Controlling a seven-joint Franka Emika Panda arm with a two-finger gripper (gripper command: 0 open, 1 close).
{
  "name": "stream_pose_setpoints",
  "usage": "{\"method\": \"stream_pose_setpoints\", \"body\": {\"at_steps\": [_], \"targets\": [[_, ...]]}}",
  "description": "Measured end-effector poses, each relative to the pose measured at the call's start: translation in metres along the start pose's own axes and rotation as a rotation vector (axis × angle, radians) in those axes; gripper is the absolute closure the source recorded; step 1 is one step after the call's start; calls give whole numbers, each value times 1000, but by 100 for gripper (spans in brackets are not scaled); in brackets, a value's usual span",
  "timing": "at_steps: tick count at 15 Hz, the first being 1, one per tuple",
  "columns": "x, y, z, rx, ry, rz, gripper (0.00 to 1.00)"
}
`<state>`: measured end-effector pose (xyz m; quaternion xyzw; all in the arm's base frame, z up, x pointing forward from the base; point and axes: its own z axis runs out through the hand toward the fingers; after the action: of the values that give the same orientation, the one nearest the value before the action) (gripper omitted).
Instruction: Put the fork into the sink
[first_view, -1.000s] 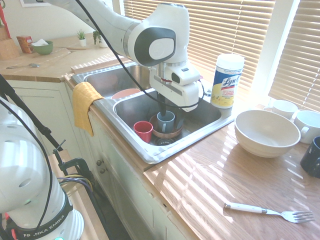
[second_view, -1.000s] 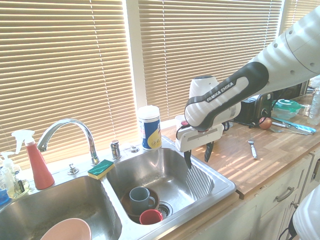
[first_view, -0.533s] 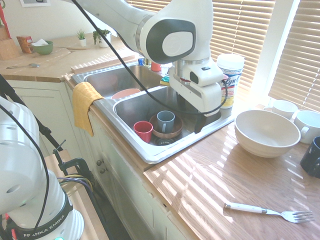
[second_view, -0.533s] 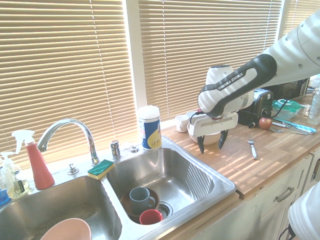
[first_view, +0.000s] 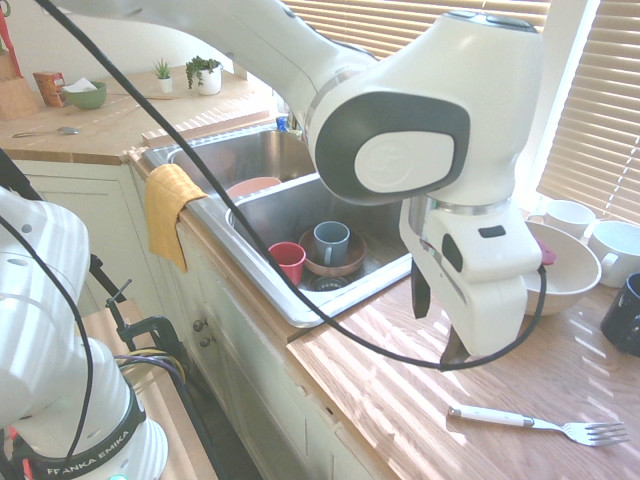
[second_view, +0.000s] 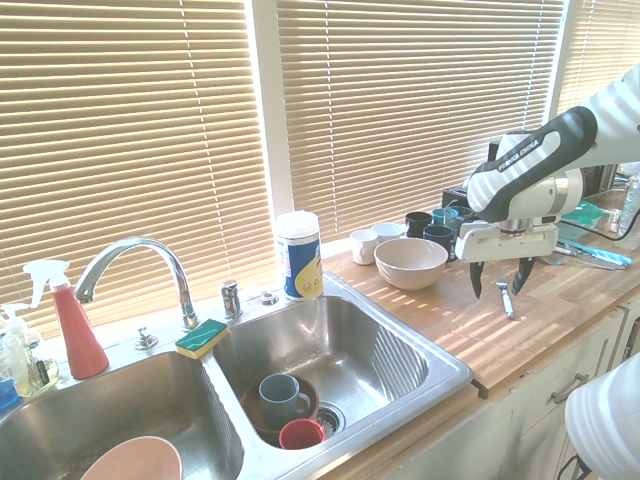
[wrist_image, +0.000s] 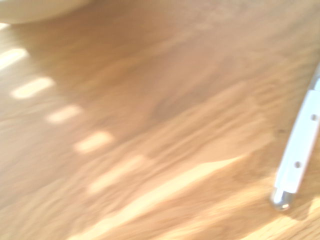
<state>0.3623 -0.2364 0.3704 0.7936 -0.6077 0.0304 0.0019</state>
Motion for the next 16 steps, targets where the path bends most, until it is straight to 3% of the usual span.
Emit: {"method": "stream_pose_setpoints", "body": {"at_steps": [5,6,16], "targets": [[32,14,34,-13,0,56,0],[36,15,36,-13,2,59,100],[64,11,46,33,28,48,100]]}}
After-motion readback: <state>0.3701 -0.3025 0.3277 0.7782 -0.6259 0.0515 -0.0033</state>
